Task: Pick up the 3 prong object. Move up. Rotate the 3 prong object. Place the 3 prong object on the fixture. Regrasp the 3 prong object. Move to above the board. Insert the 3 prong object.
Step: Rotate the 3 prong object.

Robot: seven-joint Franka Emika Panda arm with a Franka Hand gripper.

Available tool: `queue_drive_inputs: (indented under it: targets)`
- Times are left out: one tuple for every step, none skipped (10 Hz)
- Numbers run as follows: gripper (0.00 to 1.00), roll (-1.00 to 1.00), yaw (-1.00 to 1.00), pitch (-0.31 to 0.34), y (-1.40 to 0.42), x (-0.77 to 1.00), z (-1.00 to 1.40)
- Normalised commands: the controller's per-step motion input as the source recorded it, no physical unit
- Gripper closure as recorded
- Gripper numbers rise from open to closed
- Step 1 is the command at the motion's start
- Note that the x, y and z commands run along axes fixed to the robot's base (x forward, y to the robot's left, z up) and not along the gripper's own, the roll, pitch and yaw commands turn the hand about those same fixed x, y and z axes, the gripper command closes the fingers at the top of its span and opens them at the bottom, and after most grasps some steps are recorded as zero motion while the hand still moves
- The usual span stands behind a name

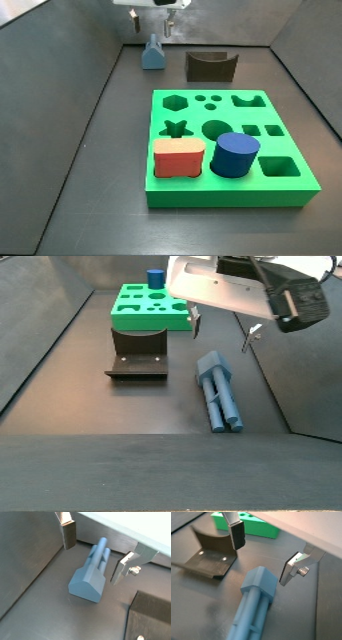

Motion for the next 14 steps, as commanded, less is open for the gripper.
queue_drive_inputs:
  targets:
    - [0.0, 0.01, 1.0, -0.006, 0.0, 0.04, -0.04]
    - [0.0, 0.01, 1.0, -0.007, 0.01, 0.04, -0.04]
    - [0.0, 0.02, 1.0, -0.009, 0.01, 0.04, -0.04]
    - [0.0, 0.02, 0.68, -0.009, 0.0, 0.04, -0.04]
    - [0.0, 0.02, 0.46, -0.009, 0.0, 0.04, -0.04]
    - [0.0, 0.02, 0.28, -0.009, 0.0, 0.04, -0.04]
    - [0.0, 0.0, 0.0, 0.0, 0.0, 0.0, -1.0]
    - [0.0, 0.0, -0.06, -0.008, 0.0, 0.01, -1.0]
    - [0.0, 0.02, -0.07, -0.024, 0.01, 0.02, -1.0]
    - [0.0, 0.04, -0.05, -0.027, 0.02, 0.02, -1.0]
    - [0.0, 0.04, -0.05, -0.023, 0.02, 0.03, -1.0]
    - [0.0, 0.06, -0.04, -0.021, 0.02, 0.04, -1.0]
    - [0.0, 0.07, -0.03, -0.016, 0.03, 0.04, -1.0]
    - [0.0, 0.09, -0.02, -0.013, 0.02, 0.04, -0.84]
